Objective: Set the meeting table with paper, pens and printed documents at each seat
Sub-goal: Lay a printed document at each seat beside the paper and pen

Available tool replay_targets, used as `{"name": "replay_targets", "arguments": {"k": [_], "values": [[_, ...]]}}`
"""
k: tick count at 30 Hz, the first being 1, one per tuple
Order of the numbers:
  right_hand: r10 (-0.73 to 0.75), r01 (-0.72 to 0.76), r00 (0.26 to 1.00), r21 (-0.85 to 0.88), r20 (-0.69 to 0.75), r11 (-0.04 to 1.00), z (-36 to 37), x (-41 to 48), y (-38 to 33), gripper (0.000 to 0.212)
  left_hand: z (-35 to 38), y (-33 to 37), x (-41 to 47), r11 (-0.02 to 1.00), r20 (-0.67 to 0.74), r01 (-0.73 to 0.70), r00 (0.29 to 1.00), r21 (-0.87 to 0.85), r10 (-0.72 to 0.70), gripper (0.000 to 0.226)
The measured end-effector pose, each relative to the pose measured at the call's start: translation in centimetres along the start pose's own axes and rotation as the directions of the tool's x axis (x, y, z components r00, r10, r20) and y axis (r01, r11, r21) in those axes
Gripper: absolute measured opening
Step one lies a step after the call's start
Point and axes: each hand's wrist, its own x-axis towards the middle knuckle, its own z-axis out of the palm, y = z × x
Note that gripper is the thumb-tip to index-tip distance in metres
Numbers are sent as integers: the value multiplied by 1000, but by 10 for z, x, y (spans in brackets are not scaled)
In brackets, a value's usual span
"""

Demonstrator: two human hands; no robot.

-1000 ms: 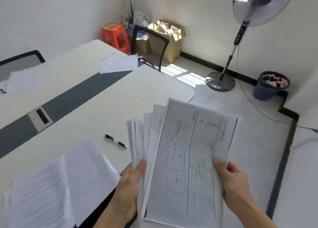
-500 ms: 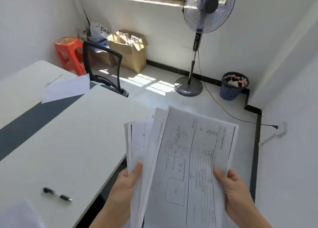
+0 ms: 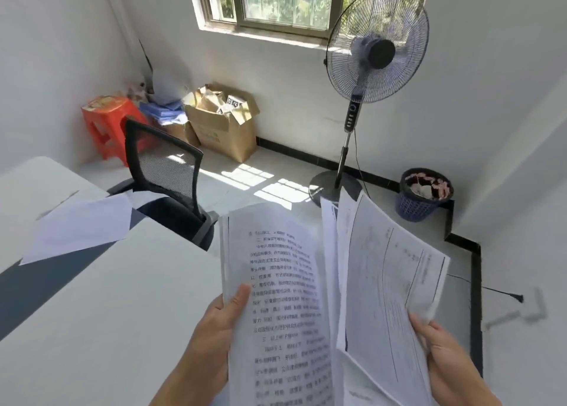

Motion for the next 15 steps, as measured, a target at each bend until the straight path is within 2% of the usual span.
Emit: {"name": "replay_targets", "arguments": {"k": [2,6,9,12,15], "values": [[33,-33,999,-38,-5,999,9,28,-14,45,5,13,22,1000,-22,-3,1000,-20,3,40],[135,-127,990,-198,29,972,36,90,-51,38,13,30,70,998,-122,-39,992,-49,33,44],[197,-156,976,-337,93,929,67,144,-87,42,23,40,110,993,-216,-63,976,-103,40,45],[234,-152,961,-420,150,895,103,197,-123,26,44,55,147,986,-320,-109,945,-129,63,44],[296,-142,924,-503,241,853,143,244,-151,36,57,67,170,979,-478,-179,871,-99,111,31]]}}
